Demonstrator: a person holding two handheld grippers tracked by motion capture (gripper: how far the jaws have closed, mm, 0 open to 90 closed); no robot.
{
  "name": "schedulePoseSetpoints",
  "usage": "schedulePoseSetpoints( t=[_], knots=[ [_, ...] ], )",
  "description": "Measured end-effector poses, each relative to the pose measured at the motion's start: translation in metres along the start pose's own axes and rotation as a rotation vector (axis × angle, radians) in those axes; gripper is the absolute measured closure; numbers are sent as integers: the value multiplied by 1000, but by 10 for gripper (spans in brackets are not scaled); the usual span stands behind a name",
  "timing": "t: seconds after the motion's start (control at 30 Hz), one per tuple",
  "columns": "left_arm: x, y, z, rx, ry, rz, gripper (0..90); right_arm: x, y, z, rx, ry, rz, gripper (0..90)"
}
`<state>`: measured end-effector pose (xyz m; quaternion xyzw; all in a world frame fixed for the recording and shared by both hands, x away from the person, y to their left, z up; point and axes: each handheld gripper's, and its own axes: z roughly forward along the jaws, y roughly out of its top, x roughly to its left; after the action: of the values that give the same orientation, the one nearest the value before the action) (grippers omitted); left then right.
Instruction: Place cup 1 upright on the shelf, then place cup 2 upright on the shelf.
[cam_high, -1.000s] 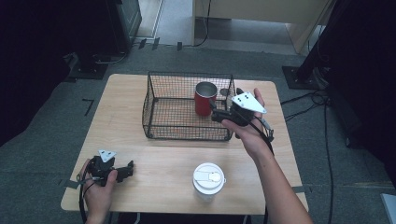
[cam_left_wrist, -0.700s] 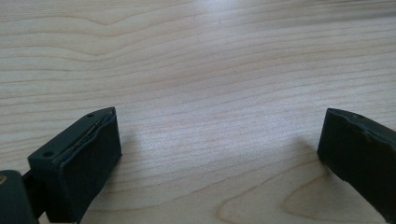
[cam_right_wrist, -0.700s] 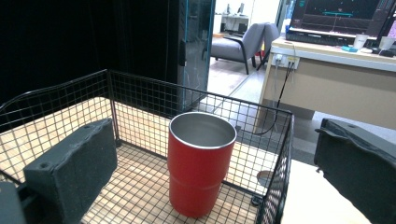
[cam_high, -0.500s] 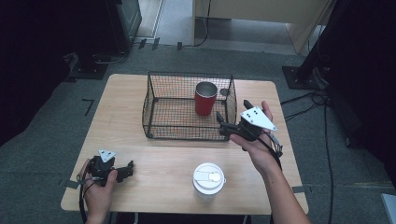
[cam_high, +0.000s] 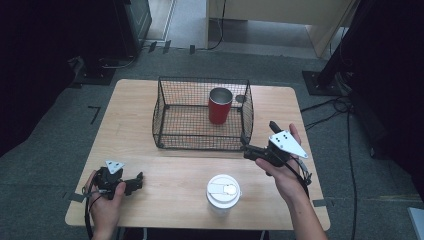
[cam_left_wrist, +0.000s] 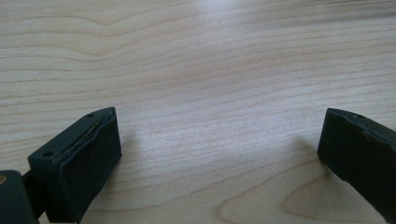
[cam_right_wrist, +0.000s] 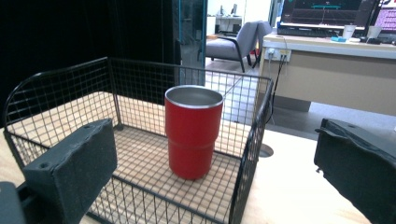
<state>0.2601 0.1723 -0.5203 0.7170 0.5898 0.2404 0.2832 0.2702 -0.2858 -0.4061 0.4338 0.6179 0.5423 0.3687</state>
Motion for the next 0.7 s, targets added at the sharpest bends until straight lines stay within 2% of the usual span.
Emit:
schedulePoseSetpoints(
  t=[0.4, 0.7],
  knots=[
    [0, 0, 0, 0, 0, 0, 2, -9, -31, -24, 19, -20, 24, 0],
    [0, 0, 0, 1, 0, 2, 2, -10, -60, -44, 50, 3, 45, 0]
  ],
)
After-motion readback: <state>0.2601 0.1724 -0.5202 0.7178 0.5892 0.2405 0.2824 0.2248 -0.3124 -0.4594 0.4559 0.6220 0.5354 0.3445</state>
